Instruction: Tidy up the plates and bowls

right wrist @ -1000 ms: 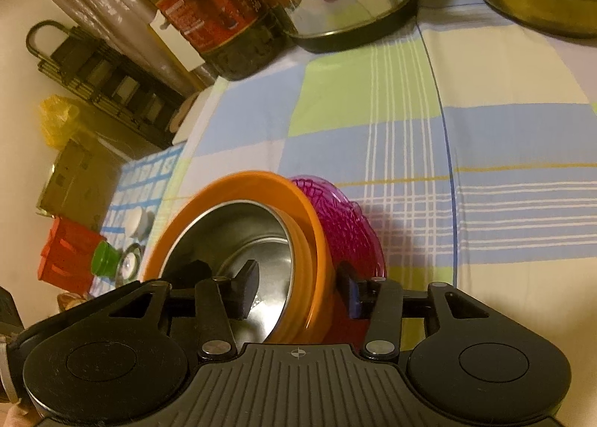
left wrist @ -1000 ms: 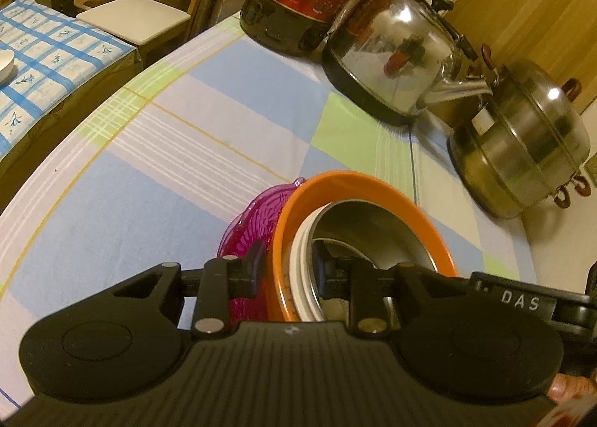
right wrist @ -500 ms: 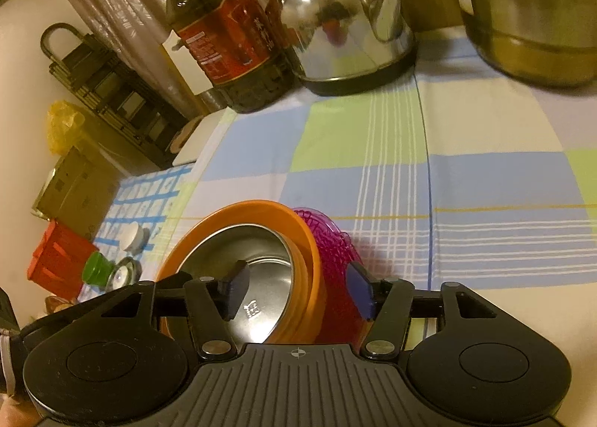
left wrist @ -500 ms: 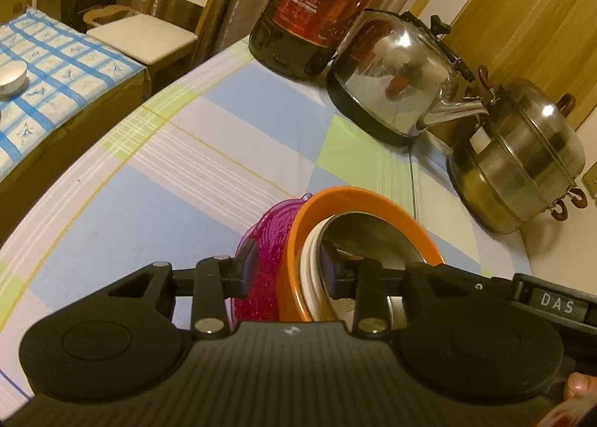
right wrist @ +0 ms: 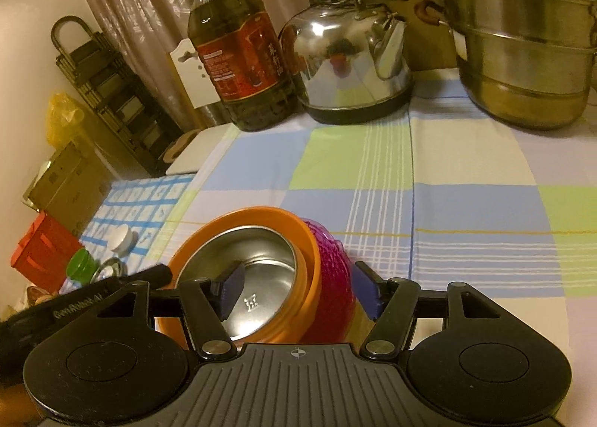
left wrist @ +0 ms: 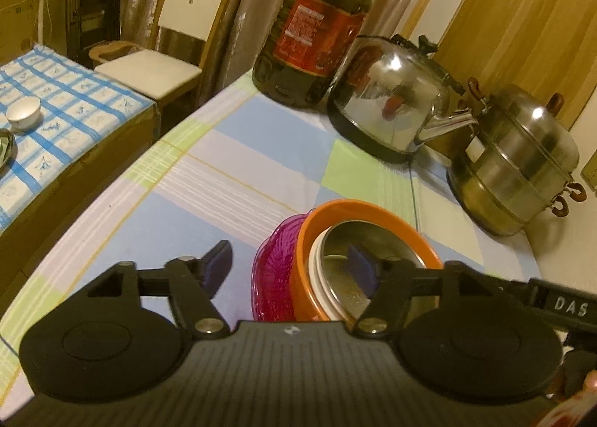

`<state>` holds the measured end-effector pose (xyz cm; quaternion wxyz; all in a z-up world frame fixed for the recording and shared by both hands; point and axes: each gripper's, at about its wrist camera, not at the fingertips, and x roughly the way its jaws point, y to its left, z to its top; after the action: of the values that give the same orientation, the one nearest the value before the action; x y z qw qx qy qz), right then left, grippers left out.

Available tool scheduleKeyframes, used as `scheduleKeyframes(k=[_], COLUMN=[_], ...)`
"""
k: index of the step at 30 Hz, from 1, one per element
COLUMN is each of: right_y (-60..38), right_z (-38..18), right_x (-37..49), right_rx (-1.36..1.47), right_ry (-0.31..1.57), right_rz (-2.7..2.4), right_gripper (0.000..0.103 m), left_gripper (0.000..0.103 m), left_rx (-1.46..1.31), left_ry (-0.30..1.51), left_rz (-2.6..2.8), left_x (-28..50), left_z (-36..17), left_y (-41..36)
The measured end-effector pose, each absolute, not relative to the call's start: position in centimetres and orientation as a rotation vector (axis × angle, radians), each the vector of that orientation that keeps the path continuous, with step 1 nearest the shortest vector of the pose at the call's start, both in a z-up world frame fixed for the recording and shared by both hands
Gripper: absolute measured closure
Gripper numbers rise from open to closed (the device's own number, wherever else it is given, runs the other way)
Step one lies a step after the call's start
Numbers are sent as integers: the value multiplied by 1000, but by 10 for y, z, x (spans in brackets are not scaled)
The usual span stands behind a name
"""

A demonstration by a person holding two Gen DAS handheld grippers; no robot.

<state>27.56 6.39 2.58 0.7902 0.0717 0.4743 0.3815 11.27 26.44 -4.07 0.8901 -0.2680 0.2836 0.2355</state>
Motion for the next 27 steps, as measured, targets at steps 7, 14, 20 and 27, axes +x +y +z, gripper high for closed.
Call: scheduleKeyframes(k=[7,14,20,27], right_y=[48,27,1,-18], right_z=[39,43,47,51], right_x=[254,233,218,201], right_rx=[165,165,180,195], right_ry=[991,978,977,984], right_rz=[820,799,790,796], right_gripper=[38,38,38,38], left_gripper=[24,22,19,19], left_rx=[-478,-425,-408,-393], left_ry=[584,590,622,662], left_rz=[493,487,489,465], left_x=[95,75,61,48], left_z=[-22,-7,2,4], left_y=[244,219,197,179])
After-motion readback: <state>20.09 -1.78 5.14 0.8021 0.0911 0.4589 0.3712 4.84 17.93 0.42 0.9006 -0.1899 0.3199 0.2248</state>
